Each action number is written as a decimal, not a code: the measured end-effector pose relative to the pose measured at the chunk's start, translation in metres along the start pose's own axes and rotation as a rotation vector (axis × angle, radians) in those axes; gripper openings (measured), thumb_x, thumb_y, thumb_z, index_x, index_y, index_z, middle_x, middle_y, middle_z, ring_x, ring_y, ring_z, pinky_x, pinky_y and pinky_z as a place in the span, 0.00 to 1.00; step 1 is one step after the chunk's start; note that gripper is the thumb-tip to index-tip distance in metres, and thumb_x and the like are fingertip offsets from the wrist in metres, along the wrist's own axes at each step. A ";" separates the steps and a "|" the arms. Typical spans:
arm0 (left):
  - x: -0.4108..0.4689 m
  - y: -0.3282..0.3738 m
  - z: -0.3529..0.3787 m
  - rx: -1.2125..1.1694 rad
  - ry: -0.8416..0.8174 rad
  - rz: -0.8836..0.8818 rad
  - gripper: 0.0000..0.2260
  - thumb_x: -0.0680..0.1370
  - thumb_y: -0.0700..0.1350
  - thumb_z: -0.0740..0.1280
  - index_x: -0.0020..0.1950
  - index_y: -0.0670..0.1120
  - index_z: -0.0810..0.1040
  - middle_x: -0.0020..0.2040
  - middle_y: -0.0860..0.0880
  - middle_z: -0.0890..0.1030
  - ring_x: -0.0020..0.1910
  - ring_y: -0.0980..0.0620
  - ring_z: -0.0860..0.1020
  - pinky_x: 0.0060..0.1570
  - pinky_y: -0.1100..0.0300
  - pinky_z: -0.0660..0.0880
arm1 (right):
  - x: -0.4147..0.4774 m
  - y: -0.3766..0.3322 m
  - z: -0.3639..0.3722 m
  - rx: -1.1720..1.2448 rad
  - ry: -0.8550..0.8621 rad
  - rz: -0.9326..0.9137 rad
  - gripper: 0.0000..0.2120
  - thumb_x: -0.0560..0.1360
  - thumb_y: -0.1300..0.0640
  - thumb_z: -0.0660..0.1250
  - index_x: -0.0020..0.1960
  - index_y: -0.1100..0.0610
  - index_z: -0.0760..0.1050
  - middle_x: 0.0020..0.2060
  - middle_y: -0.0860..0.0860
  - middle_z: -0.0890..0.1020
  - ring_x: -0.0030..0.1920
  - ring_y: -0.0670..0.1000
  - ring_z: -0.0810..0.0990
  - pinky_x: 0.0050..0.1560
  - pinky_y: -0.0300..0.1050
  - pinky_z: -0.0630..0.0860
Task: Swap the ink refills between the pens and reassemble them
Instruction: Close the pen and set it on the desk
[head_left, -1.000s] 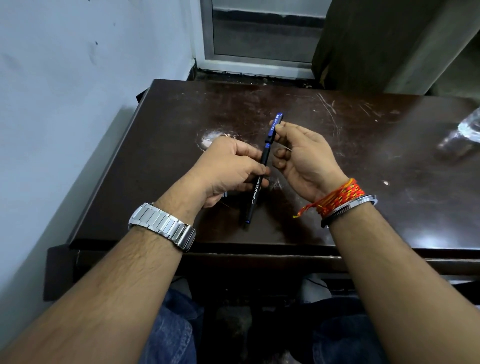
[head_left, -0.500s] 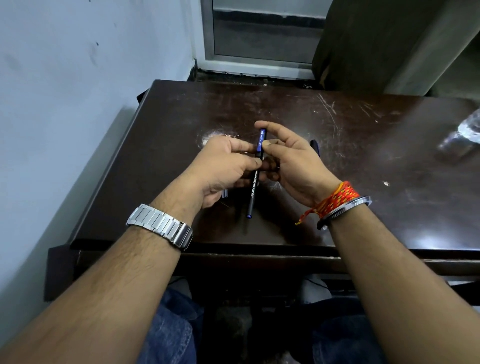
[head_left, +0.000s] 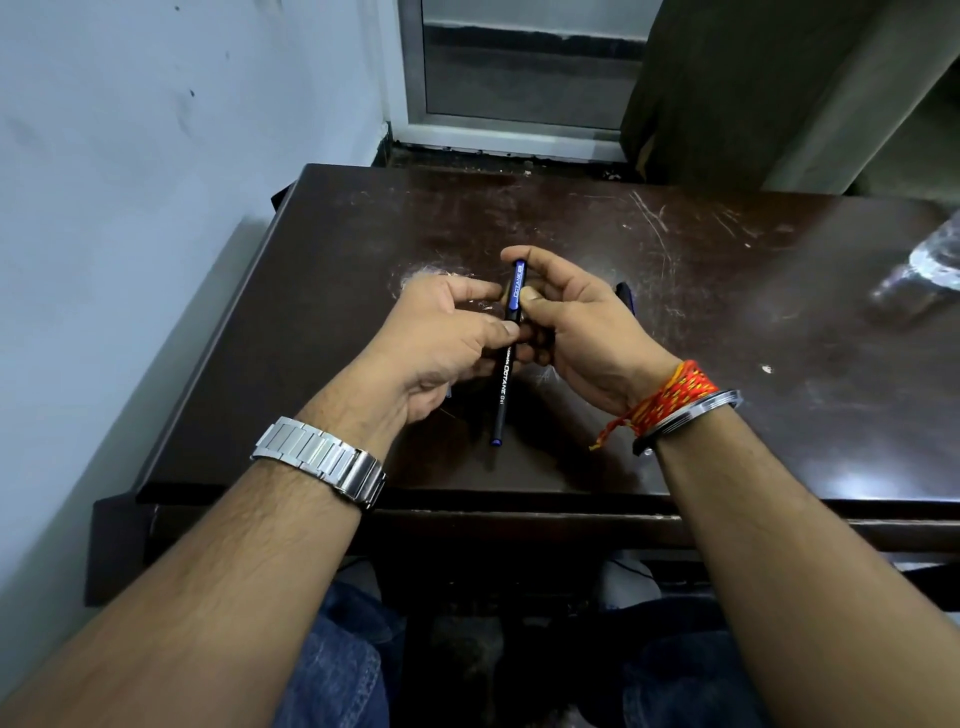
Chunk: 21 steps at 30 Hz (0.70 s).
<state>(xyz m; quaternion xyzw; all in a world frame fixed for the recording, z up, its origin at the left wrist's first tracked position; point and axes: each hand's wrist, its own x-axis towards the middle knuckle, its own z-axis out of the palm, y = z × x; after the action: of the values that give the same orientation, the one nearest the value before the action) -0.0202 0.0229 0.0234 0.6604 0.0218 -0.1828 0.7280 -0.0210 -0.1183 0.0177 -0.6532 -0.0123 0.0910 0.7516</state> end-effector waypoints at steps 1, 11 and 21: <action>-0.001 0.000 0.000 -0.003 -0.003 -0.006 0.16 0.77 0.27 0.68 0.64 0.38 0.79 0.35 0.46 0.87 0.34 0.49 0.86 0.36 0.58 0.84 | 0.000 -0.001 0.000 0.001 -0.003 0.004 0.18 0.82 0.69 0.54 0.60 0.51 0.74 0.43 0.56 0.74 0.32 0.48 0.71 0.27 0.36 0.71; 0.004 0.001 0.003 -0.007 0.012 -0.007 0.11 0.78 0.29 0.66 0.47 0.44 0.83 0.36 0.48 0.87 0.33 0.55 0.86 0.35 0.64 0.83 | -0.010 -0.006 -0.006 -0.131 -0.006 0.094 0.28 0.79 0.65 0.60 0.76 0.48 0.61 0.38 0.54 0.74 0.32 0.48 0.71 0.33 0.45 0.66; 0.007 0.005 -0.003 -0.104 0.109 0.037 0.07 0.78 0.32 0.69 0.50 0.43 0.82 0.40 0.44 0.87 0.35 0.50 0.86 0.36 0.58 0.83 | -0.015 0.003 -0.008 -0.374 -0.192 0.134 0.11 0.73 0.68 0.72 0.54 0.63 0.75 0.32 0.55 0.82 0.29 0.52 0.81 0.33 0.43 0.81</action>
<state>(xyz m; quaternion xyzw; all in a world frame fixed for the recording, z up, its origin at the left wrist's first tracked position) -0.0117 0.0248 0.0257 0.6307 0.0588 -0.1318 0.7625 -0.0349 -0.1276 0.0150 -0.7690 -0.0571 0.1987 0.6049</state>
